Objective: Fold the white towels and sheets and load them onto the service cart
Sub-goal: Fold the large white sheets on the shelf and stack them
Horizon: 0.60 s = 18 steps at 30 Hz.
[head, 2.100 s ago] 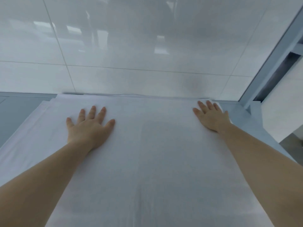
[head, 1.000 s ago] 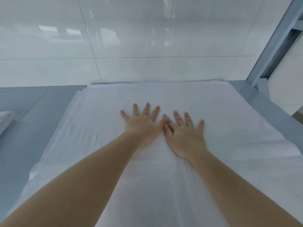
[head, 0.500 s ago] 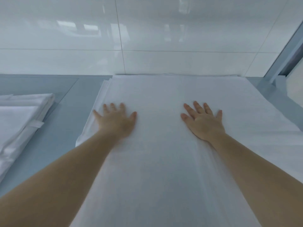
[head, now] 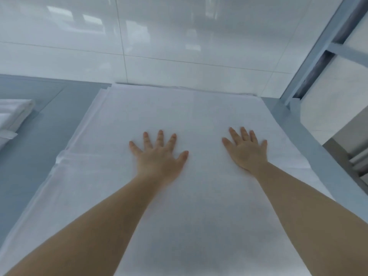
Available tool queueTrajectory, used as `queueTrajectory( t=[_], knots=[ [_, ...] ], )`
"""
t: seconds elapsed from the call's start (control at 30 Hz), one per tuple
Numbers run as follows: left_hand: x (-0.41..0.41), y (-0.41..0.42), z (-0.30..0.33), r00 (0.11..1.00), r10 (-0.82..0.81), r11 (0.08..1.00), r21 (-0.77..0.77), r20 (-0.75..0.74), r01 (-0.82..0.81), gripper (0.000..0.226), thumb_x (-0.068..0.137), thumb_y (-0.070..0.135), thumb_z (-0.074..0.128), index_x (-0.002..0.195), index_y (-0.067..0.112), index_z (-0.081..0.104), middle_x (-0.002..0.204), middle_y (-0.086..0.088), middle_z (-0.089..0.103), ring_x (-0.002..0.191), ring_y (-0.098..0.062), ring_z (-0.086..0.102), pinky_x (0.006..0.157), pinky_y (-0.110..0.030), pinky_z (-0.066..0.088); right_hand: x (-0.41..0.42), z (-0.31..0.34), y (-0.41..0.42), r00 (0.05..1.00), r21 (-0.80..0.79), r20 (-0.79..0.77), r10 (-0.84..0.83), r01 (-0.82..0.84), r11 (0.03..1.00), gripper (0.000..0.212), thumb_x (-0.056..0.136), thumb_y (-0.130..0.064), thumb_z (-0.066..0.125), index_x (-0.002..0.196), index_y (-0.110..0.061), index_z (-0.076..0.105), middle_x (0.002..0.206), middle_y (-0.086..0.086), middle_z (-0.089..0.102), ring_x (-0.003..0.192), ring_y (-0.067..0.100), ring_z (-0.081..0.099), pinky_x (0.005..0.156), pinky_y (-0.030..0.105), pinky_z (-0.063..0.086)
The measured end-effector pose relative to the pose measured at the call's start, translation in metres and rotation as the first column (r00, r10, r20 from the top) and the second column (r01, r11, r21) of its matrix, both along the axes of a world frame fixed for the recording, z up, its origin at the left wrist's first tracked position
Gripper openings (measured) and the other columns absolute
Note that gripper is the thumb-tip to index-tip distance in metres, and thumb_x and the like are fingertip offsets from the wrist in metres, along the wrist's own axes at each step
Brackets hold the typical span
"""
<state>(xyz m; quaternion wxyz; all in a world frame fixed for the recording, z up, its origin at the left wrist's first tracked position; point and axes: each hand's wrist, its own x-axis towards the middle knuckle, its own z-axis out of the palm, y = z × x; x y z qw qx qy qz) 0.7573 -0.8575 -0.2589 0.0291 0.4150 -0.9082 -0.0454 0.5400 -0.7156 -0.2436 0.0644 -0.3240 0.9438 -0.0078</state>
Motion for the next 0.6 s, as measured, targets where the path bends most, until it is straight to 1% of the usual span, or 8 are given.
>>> queueTrajectory(
  t=[0.1,0.23,0.27,0.33,0.4,0.43,0.5,0.6],
  knots=[
    [0.000,0.002,0.001,1.000,0.006,1.000,-0.003,-0.005,-0.006,0.076,0.081,0.076,-0.001,0.149,0.044,-0.003,0.162,0.006,-0.003,0.147,-0.035,-0.007,0.106,-0.071,-0.005,-0.035,0.004,0.061,0.991,0.041,0.002,-0.135,0.135,0.990,0.067,0.087,-0.074,0.004,0.148,-0.048,-0.006,0.161,-0.010,-0.009,0.148,0.019,-0.006,0.117,0.055,-0.001],
    [0.001,0.011,0.005,1.000,-0.004,0.999,-0.034,-0.031,0.003,0.069,0.088,0.069,0.007,0.151,0.039,0.007,0.162,0.001,0.005,0.147,-0.037,-0.001,0.107,-0.071,-0.001,-0.033,0.011,0.083,0.944,0.069,-0.018,-0.329,0.330,0.942,0.061,0.091,-0.067,0.004,0.149,-0.047,-0.004,0.161,-0.011,-0.006,0.148,0.029,0.000,0.111,0.066,0.003],
    [0.002,0.012,0.006,0.999,-0.010,0.999,-0.038,-0.034,0.008,0.068,0.090,0.066,0.009,0.152,0.038,0.009,0.162,0.000,0.007,0.147,-0.037,0.000,0.107,-0.071,0.000,-0.018,0.013,0.072,0.949,0.049,-0.004,-0.317,0.316,0.947,0.058,0.094,-0.062,0.007,0.149,-0.046,-0.001,0.161,-0.010,-0.004,0.147,0.031,0.001,0.110,0.068,0.003],
    [0.002,0.012,0.008,0.999,-0.016,1.000,-0.027,-0.043,0.015,0.063,0.093,0.062,0.010,0.152,0.037,0.012,0.162,0.000,0.009,0.147,-0.036,0.002,0.107,-0.071,0.000,0.025,0.012,0.037,0.987,-0.014,0.054,-0.148,0.149,0.989,0.055,0.097,-0.059,0.014,0.149,-0.046,0.002,0.161,-0.009,-0.003,0.148,0.029,-0.001,0.110,0.068,-0.001],
    [0.002,0.012,0.009,0.998,-0.009,1.000,-0.012,-0.064,0.009,0.059,0.096,0.056,0.011,0.152,0.037,0.014,0.162,0.001,0.011,0.148,-0.035,0.002,0.107,-0.071,0.000,0.079,0.003,0.002,0.996,-0.052,0.072,0.061,-0.057,0.997,0.056,0.094,-0.064,0.015,0.147,-0.051,0.001,0.161,-0.012,-0.004,0.148,0.024,-0.004,0.109,0.066,-0.004],
    [0.003,0.013,0.010,0.998,-0.007,1.000,-0.008,-0.068,0.007,0.057,0.097,0.054,0.011,0.152,0.037,0.014,0.162,0.001,0.011,0.148,-0.035,0.002,0.107,-0.071,-0.001,0.101,-0.001,-0.011,0.991,-0.059,0.060,0.119,-0.115,0.992,0.057,0.092,-0.068,0.013,0.146,-0.053,-0.001,0.160,-0.014,-0.005,0.148,0.024,-0.006,0.108,0.067,-0.006],
    [0.003,0.013,0.010,0.998,-0.006,1.000,-0.008,-0.063,0.006,0.056,0.098,0.050,0.011,0.152,0.037,0.012,0.162,0.001,0.010,0.148,-0.034,0.001,0.107,-0.071,-0.003,0.124,-0.009,-0.022,0.987,-0.044,0.000,0.158,-0.158,0.986,0.059,0.088,-0.073,0.007,0.143,-0.057,-0.006,0.160,-0.014,-0.008,0.148,0.026,-0.010,0.106,0.068,-0.008],
    [0.002,0.012,0.011,0.999,0.012,1.000,0.012,-0.033,-0.012,0.057,0.096,0.051,0.013,0.152,0.039,0.008,0.162,0.002,0.005,0.148,-0.033,-0.003,0.104,-0.072,-0.006,0.123,-0.014,-0.022,0.988,-0.030,-0.048,0.146,-0.147,0.989,0.061,0.085,-0.075,0.001,0.142,-0.057,-0.010,0.160,-0.012,-0.010,0.147,0.026,-0.011,0.107,0.069,-0.007]
  ],
)
